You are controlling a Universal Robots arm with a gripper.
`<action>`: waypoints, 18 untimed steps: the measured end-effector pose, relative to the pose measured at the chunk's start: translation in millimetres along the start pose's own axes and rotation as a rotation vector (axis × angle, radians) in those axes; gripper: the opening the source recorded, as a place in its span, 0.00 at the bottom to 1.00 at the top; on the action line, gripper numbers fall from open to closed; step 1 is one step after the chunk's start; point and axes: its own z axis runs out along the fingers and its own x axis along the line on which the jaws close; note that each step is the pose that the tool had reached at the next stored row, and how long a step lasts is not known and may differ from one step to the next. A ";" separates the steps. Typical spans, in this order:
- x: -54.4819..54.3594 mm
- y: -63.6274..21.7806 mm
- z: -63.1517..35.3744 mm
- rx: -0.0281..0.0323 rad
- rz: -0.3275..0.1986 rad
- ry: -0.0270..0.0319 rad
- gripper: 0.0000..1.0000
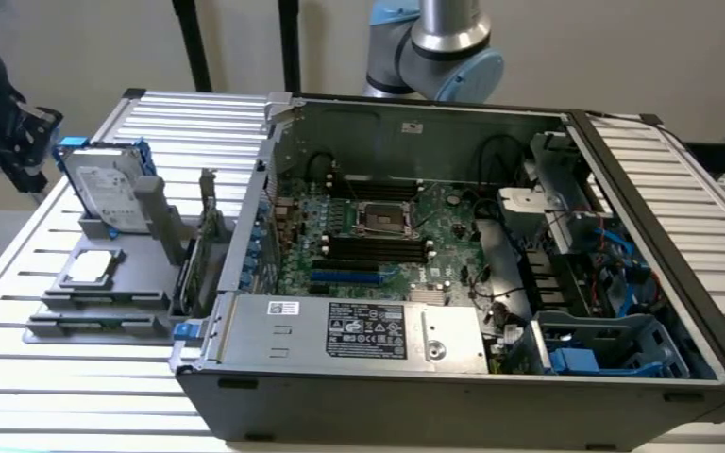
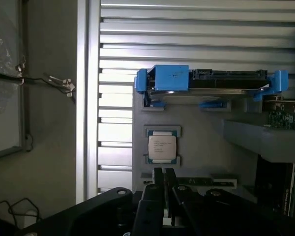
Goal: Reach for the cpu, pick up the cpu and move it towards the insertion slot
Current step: 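Pick up the cpu and move it towards the insertion slot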
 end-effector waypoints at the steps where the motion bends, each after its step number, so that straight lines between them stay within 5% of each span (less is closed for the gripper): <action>1: 0.0 0.0 0.0 0.0000 0.000 0.0000 0.17; 2: 0.0 0.0 0.1 0.0000 0.000 -0.0001 0.30; 5: 0.0 0.0 0.1 -0.0001 0.000 -0.0001 0.36; 9: 0.0 0.0 0.0 0.0000 0.000 0.0001 0.59; 16: 0.0 -0.1 4.6 -0.0001 0.000 -0.0001 0.82; 18: -0.1 -0.2 8.1 0.0000 0.000 0.0001 0.82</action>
